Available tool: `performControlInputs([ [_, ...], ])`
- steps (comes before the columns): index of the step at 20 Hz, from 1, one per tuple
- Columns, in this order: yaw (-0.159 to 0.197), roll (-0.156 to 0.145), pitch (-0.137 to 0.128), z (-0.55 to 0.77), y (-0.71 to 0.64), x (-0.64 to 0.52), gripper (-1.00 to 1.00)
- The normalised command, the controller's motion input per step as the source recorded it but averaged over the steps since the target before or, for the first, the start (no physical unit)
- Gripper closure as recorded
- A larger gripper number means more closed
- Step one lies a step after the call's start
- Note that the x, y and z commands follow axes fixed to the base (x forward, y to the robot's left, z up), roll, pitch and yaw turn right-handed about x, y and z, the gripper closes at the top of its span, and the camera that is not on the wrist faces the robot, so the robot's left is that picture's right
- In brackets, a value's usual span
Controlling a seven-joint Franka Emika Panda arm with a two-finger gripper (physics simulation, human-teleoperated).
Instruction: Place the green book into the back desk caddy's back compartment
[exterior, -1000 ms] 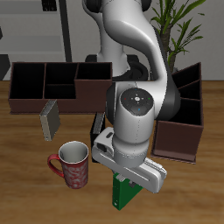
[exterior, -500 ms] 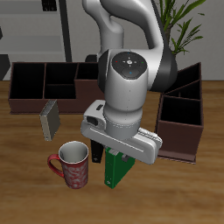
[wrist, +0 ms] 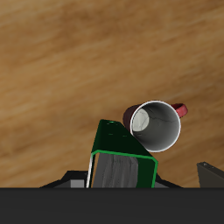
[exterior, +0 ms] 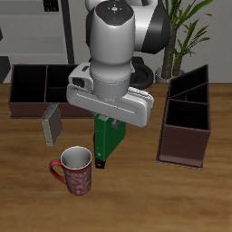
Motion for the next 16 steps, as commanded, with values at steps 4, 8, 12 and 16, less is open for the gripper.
performControlInputs([
  [4, 0.028, 0.028, -0.005, 0.3, -0.3, -0.48, 1.0],
  [8, 0.054, 0.034, 0.001, 0.21, -0.22, -0.44, 1.0],
  [12, 0.058, 0.024, 0.002, 0.22, -0.18, -0.49, 1.0],
  [16, 0.063, 0.011, -0.017, 0.26, -0.23, -0.49, 1.0],
])
